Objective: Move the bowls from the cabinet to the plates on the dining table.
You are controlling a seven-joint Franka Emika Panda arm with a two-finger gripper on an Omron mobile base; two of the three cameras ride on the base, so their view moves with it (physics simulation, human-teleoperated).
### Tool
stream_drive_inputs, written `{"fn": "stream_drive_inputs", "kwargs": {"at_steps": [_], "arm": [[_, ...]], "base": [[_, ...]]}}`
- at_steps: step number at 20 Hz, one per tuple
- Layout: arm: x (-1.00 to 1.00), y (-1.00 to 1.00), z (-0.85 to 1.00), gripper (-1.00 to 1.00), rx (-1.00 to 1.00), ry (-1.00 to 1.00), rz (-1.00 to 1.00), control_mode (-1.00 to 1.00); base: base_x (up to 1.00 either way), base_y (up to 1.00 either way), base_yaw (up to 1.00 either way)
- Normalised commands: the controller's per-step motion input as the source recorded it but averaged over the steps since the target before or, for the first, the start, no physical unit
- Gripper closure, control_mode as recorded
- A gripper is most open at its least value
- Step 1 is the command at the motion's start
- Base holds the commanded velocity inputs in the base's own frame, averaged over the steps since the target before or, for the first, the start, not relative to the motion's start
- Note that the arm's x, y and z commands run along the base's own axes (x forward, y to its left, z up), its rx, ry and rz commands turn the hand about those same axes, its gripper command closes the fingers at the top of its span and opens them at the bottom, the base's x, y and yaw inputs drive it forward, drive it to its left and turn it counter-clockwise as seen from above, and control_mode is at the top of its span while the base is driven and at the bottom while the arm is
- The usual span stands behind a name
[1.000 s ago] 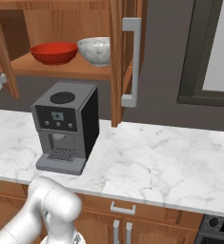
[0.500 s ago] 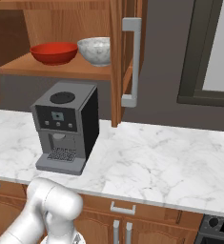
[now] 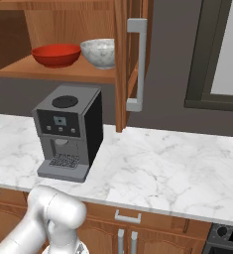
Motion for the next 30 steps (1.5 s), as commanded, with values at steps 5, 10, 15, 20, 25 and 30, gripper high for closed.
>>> {"fn": "stream_drive_inputs", "kwargs": {"at_steps": [5, 10, 15, 20, 25, 30], "arm": [[0.36, 0.47, -0.07, 1.0, 0.08, 0.0, 0.0, -1.0], [0.36, 0.48, -0.13, 1.0, 0.08, -0.01, 0.0, -1.0], [0.34, 0.48, -0.13, 1.0, 0.09, -0.02, 0.0, -1.0], [0.37, 0.45, -0.12, 1.0, 0.1, -0.02, 0.0, -1.0], [0.39, 0.42, -0.1, 1.0, 0.1, -0.02, 0.0, -1.0], [0.43, 0.32, -0.06, 1.0, 0.12, -0.01, 0.03, -1.0]], "base": [[0.0, 0.0, 0.0], [0.0, 0.0, 0.0], [0.0, 0.0, 0.0], [0.0, 0.0, 0.0], [0.0, 0.0, 0.0], [0.0, 0.0, 0.0]]}}
